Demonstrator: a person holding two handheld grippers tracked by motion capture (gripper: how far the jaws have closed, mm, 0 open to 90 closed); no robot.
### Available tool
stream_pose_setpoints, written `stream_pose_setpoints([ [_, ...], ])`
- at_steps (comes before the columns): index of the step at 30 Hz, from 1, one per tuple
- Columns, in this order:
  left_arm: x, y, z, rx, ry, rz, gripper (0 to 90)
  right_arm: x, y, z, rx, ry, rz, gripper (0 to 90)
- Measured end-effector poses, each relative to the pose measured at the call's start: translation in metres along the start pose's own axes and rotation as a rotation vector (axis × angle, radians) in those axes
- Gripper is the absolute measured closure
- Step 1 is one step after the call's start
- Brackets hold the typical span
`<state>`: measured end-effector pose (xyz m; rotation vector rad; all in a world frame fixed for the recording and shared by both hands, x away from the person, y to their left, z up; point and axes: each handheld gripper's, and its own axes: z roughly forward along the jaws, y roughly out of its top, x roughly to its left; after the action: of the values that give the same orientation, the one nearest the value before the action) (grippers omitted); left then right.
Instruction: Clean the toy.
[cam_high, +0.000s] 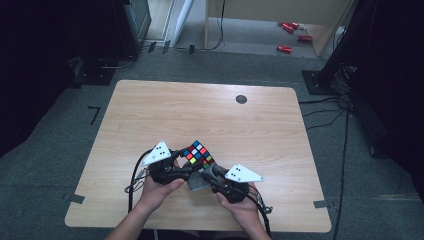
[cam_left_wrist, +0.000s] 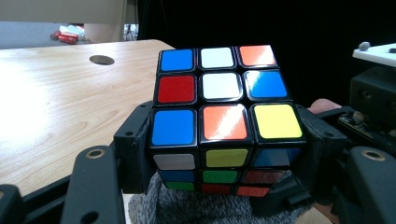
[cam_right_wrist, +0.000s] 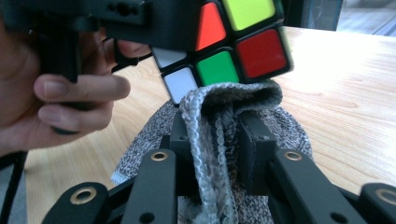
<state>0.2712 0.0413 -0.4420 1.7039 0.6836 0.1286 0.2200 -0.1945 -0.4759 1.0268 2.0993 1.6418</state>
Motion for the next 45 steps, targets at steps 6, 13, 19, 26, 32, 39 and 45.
stream_pose_setpoints([
  [6,-0.001,0.001,-0.001,-0.003,-0.003,0.002,34.6,-0.02,0.007,-0.017,-0.076,-0.057,0.085,71.0],
  [13,0.001,0.0,0.0,0.002,0.001,0.0,34.6,-0.004,-0.001,-0.001,-0.007,0.021,0.036,70.7],
  [19,0.005,0.0,-0.003,0.003,0.023,-0.004,34.7,-0.02,0.008,-0.017,-0.063,-0.05,0.06,70.7],
  [26,0.006,-0.001,-0.002,0.009,0.028,-0.002,34.7,-0.058,0.005,-0.04,-0.055,-0.293,0.069,70.1],
  [32,0.008,-0.005,0.004,0.038,0.05,-0.006,34.7,-0.07,-0.009,-0.034,0.036,-0.357,0.061,62.9],
  [39,0.012,-0.004,0.002,0.034,0.062,-0.016,34.7,-0.082,-0.005,-0.043,0.044,-0.381,0.091,33.6],
  [45,0.015,-0.005,0.003,0.043,0.09,-0.032,34.7,-0.076,0.008,-0.05,0.052,-0.406,0.058,18.5],
])
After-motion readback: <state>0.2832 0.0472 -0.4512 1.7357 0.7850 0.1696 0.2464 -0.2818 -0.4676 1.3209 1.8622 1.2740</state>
